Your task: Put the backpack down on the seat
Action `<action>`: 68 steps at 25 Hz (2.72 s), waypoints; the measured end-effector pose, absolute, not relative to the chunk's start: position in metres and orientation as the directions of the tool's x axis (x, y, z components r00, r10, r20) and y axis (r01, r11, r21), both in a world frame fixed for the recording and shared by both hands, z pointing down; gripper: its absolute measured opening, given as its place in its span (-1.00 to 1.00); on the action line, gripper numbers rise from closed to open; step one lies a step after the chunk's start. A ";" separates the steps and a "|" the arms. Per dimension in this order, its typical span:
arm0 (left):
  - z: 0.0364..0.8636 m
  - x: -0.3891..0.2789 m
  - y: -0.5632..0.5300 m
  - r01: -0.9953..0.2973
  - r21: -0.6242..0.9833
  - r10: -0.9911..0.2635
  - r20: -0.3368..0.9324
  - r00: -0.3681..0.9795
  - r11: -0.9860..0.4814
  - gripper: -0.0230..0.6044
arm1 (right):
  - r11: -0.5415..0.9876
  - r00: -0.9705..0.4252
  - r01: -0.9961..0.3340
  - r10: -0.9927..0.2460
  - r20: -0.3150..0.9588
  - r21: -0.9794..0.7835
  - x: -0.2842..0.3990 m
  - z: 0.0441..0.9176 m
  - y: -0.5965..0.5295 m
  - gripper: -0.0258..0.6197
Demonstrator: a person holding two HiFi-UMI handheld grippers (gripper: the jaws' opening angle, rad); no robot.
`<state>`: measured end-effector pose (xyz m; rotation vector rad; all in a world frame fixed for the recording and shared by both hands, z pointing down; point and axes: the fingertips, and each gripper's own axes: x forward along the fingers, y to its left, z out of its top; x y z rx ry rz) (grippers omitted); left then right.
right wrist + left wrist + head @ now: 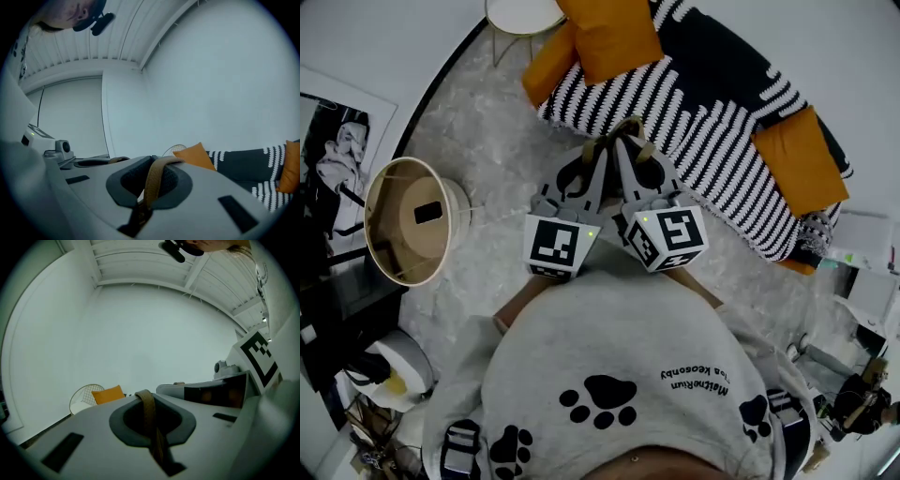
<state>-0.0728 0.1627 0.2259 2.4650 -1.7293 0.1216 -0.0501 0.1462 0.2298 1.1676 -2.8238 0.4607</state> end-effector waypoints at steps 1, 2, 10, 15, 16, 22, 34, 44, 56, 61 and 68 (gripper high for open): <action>0.227 -0.076 0.151 -0.943 0.062 -0.933 0.140 0.331 -0.326 -0.87 | 0.676 -0.720 -0.692 -0.674 0.165 -0.255 -0.053 0.231 0.134 -0.82; 0.227 -0.078 0.139 -0.947 0.065 -0.937 0.140 0.320 -0.314 -0.87 | 0.681 -0.726 -0.686 -0.666 0.171 -0.257 -0.056 0.232 0.122 -0.82; 0.232 -0.094 0.038 -0.967 0.104 -0.958 0.151 0.246 -0.232 -0.87 | 0.715 -0.764 -0.645 -0.613 0.202 -0.270 -0.069 0.240 0.022 -0.82; 0.238 -0.092 -0.019 -0.972 0.114 -0.960 0.171 0.222 -0.205 -0.87 | 0.725 -0.777 -0.630 -0.592 0.214 -0.280 -0.067 0.245 -0.036 -0.82; 0.240 -0.092 -0.029 -0.973 0.117 -0.960 0.177 0.219 -0.200 -0.87 | 0.726 -0.779 -0.627 -0.588 0.217 -0.283 -0.067 0.246 -0.046 -0.82; 0.246 -0.080 -0.084 -0.975 0.126 -0.960 0.193 0.204 -0.182 -0.87 | 0.735 -0.793 -0.610 -0.569 0.219 -0.297 -0.057 0.252 -0.102 -0.82; 0.257 -0.057 -0.136 -0.970 0.125 -0.947 0.222 0.231 -0.207 -0.86 | 0.708 -0.780 -0.624 -0.586 0.217 -0.330 -0.034 0.264 -0.160 -0.82; 0.260 -0.054 -0.149 -0.943 0.109 -0.896 0.293 0.334 -0.316 -0.87 | 0.648 -0.727 -0.682 -0.652 0.217 -0.338 -0.028 0.261 -0.168 -0.82; 0.273 -0.052 -0.184 -0.894 0.115 -0.838 0.312 0.447 -0.434 -0.87 | 0.598 -0.677 -0.734 -0.683 0.273 -0.323 -0.025 0.280 -0.194 -0.82; 0.286 -0.046 -0.196 -0.871 0.124 -0.806 0.334 0.489 -0.476 -0.87 | 0.600 -0.668 -0.744 -0.682 0.298 -0.295 -0.020 0.291 -0.204 -0.82; 0.302 -0.041 -0.217 -0.859 0.136 -0.809 0.290 0.511 -0.494 -0.87 | 0.598 -0.662 -0.750 -0.675 0.326 -0.283 -0.014 0.314 -0.215 -0.82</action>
